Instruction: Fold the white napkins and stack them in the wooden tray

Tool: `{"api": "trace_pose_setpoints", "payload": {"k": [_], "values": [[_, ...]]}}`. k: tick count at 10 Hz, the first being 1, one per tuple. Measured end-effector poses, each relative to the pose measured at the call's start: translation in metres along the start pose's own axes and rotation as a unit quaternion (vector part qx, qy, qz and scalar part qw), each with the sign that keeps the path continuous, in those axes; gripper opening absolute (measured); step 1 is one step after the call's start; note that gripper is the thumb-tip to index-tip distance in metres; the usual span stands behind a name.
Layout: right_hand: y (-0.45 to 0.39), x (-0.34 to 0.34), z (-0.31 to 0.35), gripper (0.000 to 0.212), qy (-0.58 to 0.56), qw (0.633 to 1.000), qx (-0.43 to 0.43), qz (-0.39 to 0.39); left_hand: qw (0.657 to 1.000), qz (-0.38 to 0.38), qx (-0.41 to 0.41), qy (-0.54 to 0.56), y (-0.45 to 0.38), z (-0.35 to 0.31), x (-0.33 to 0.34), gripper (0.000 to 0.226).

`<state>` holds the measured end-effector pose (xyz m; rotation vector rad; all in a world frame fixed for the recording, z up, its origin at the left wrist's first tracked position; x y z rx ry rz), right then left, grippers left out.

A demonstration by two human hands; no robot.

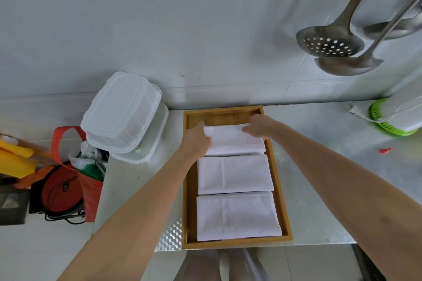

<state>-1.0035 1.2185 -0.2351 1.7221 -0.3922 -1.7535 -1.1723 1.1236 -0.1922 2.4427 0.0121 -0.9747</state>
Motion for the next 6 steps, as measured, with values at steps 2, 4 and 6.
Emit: {"api": "trace_pose_setpoints", "payload": {"k": [2, 4, 6], "values": [[0.002, 0.001, 0.002, 0.036, 0.018, 1.0, 0.009, -0.008, 1.0, 0.001, 0.009, -0.018, 0.001, 0.0, 0.004, 0.058], [0.006, 0.0, 0.002, 0.034, 0.013, 1.0, 0.011, -0.012, 1.0, -0.001, -0.006, -0.022, -0.003, 0.002, 0.001, 0.057], [0.017, -0.02, 0.006, 0.027, 0.033, 0.999, 0.003, -0.043, 0.998, 0.015, -0.007, -0.054, -0.001, 0.007, -0.009, 0.056]]}}
Point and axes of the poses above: each hand's wrist, its own y-axis away from the middle knuckle, its own x-axis out of the palm, z = x × y, the point moved 9 cm from there along -y, towards the middle knuckle, and after that the axes turned 8 degrees about y, right-handed, at the moved point
